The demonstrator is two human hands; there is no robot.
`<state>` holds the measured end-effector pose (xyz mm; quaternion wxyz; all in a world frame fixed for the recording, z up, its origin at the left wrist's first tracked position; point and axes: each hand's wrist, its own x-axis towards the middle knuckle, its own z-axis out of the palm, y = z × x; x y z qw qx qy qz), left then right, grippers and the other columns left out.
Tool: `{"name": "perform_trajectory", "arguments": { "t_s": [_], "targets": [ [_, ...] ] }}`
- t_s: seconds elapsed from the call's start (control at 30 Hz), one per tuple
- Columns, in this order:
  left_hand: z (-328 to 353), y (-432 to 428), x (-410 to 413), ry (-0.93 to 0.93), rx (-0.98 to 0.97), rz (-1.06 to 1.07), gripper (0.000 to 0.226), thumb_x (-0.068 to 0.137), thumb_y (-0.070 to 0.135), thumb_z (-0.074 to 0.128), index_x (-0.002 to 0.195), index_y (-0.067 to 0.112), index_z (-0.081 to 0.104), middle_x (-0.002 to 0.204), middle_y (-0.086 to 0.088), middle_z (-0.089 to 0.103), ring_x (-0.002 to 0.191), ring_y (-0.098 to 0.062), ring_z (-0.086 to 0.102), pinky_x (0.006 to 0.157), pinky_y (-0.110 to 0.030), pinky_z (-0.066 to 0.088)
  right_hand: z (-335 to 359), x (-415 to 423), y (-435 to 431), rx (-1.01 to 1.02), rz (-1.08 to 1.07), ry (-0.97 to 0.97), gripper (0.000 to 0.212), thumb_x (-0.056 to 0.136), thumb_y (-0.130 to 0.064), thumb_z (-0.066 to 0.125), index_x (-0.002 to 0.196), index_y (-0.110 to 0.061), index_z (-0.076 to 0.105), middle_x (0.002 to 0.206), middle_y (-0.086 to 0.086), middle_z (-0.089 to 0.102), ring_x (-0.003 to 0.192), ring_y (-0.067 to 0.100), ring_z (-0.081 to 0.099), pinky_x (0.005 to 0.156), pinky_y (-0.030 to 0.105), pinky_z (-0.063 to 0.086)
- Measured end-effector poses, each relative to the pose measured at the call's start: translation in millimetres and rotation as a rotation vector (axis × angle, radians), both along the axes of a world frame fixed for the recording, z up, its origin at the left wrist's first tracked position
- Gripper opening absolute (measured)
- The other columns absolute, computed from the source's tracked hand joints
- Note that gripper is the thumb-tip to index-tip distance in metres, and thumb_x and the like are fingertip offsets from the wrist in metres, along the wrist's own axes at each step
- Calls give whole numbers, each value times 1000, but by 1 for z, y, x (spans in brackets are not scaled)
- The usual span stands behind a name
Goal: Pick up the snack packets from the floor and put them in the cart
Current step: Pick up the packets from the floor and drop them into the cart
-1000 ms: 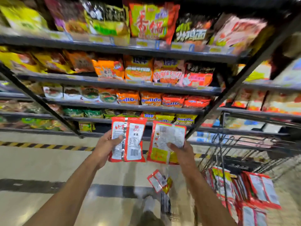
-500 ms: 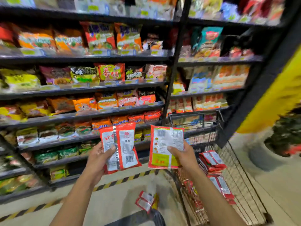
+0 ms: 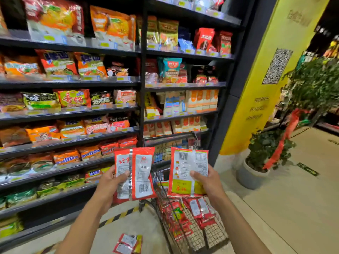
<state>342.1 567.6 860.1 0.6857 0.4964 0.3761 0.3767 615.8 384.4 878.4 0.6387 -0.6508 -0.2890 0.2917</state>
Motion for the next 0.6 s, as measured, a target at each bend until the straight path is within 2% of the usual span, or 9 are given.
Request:
{"name": "perform_trajectory", "arguments": {
  "t_s": [0.07,0.2,0.3,0.4,0.5,0.6],
  "targets": [
    [-4,-33,30,3,-3,-11,30,95,7,71,123,18,67,108,-8,80,95,-33,78,84,-51,60,-4,33,-38,0,-16,-17,41,88,-7,80,124,-22,68,113,-1,80,99,19,78,82,37,63],
    [-16,-100,96,20,-25,-6,30,96,4,68,124,15,66,114,-15,78,101,-40,75,91,-58,58,-15,100,-115,-27,-65,-15,44,86,-9,82,125,-23,67,115,-1,79,105,21,76,94,49,60],
    [-18,-142,145,25,-31,-25,31,97,3,66,126,14,65,113,-13,78,100,-40,75,84,-51,60,-19,139,-159,-34,-60,-1,43,87,-7,81,125,-22,67,117,0,78,105,21,76,93,48,61],
    [-19,-169,182,54,-32,-36,30,98,4,66,125,16,66,116,-14,77,101,-40,74,91,-58,58,-24,170,-190,-49,-44,20,42,88,-4,78,125,-22,67,118,0,78,106,22,76,92,45,61],
    [-24,-181,209,50,-36,-13,29,97,6,67,123,19,67,114,-10,78,100,-37,75,87,-53,59,-31,201,-207,-61,-37,48,42,88,-3,78,123,-23,67,116,-1,79,104,20,76,83,36,63],
    [-33,-183,225,65,-59,12,28,96,11,71,122,21,67,111,-8,79,97,-34,77,83,-51,61,-44,230,-206,-86,-60,67,42,87,-7,81,123,-22,67,115,0,79,102,24,77,85,45,64]
  ]
}}
